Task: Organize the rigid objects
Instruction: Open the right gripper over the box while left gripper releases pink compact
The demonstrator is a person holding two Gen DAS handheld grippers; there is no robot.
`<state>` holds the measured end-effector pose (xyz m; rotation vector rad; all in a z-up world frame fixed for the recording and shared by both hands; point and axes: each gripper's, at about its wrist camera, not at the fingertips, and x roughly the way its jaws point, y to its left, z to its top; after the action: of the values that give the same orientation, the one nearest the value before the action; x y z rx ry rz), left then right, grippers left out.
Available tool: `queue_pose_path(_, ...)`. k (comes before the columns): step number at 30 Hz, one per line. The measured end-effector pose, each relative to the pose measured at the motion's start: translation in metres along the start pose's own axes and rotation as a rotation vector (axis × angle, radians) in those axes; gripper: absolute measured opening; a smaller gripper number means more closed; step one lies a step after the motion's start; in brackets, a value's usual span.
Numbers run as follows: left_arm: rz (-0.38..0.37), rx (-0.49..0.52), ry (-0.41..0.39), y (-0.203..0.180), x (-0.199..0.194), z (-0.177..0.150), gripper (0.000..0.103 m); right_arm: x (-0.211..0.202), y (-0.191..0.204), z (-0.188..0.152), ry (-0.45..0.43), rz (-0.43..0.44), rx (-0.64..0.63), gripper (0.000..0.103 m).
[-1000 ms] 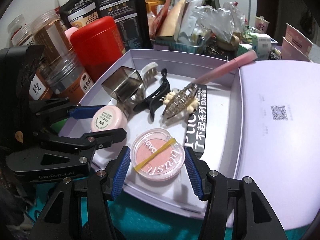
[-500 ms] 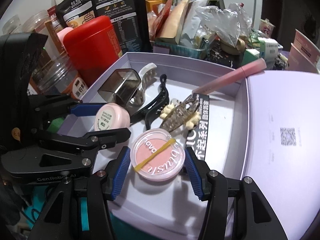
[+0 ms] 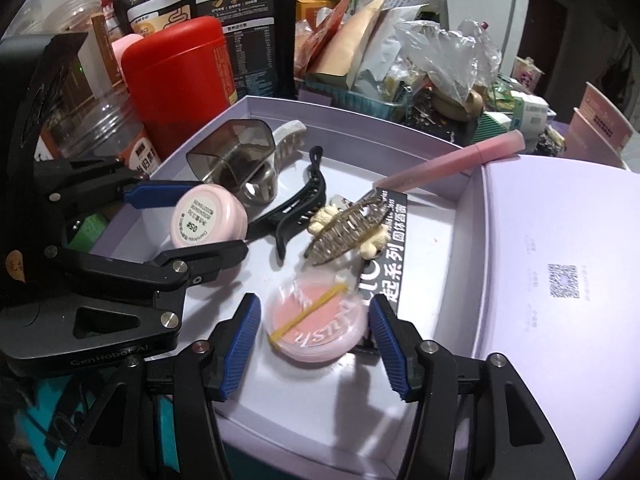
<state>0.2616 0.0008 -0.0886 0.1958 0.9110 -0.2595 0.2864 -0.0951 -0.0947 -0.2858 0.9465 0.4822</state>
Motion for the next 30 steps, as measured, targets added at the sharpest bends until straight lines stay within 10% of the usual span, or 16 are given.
queue_pose_path(15,-0.025,-0.028,0.056,-0.002,-0.004,0.0,0.051,-0.045,-0.008,-0.016,-0.035,-0.078,0.072,0.076)
queue_pose_path(19,-0.015,-0.044,0.034,-0.002,-0.014,0.001,0.072,-0.058,-0.004,-0.018,-0.058,-0.104,0.058,0.076)
queue_pose_path(30,0.015,-0.057,-0.061,0.0,-0.051,0.013,0.072,-0.094,-0.001,-0.013,-0.13,-0.15,0.046,0.08)
